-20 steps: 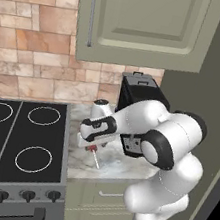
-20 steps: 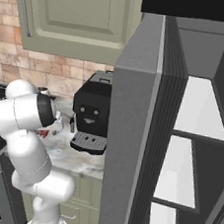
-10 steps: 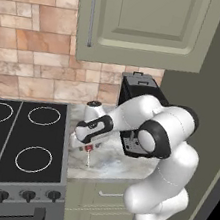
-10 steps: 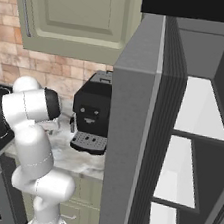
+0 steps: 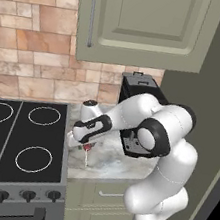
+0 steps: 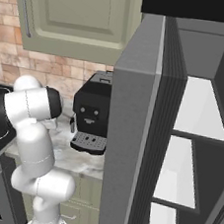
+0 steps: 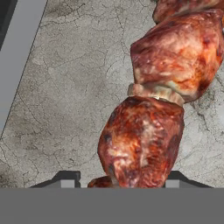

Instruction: Store the kebab skewer in the freezer for long-term storage. Close the freezer door after placing the cooked food.

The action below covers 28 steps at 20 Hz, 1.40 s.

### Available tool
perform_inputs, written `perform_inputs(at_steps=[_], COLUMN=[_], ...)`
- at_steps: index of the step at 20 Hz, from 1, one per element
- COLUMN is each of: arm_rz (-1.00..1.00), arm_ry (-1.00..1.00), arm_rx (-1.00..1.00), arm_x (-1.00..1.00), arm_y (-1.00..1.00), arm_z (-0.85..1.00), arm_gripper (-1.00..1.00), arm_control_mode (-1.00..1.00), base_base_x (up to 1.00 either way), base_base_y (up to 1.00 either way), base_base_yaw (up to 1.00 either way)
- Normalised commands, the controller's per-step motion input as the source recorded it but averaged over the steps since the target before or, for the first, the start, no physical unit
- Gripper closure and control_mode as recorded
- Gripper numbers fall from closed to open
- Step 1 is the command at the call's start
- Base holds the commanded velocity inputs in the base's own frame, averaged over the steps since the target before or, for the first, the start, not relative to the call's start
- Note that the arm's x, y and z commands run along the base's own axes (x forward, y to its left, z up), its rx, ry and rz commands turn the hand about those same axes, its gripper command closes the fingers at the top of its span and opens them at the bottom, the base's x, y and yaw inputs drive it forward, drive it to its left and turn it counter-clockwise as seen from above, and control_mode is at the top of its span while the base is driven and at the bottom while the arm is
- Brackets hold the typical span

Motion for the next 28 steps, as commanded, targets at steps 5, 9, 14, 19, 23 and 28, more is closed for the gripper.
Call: perform_inputs(at_steps=[5,9,14,19,23,28], arm_rz=[0.0,-0.03,-0.15,-0.13,-0.12,-0.04], arm_ry=[0.01,0.03,0.0,0.0,-0.08,-0.13], arm_rx=[0.0,0.0,0.04,0.06,0.03,0.0], arm_x=[0.0,-0.24,-0.89,-0.75,-0.89,-0.87], arm_y=[0.0,-0.11,-0.37,-0.66,-0.79,-0.51], arm_z=[-0.1,0.04,0.63,0.84,0.73,0.87], arm_gripper=[1.0,1.0,1.0,1.0,1.0,1.0], arm_control_mode=[-1.0,-1.0,-1.0,-1.0,-1.0,-1.0], base_base_x=[0.0,0.0,0.0,0.0,0.0,0.0], base_base_y=[0.0,0.0,0.0,0.0,0.0,0.0], base_base_yaw=[0.0,0.0,0.0,0.0,0.0,0.0])
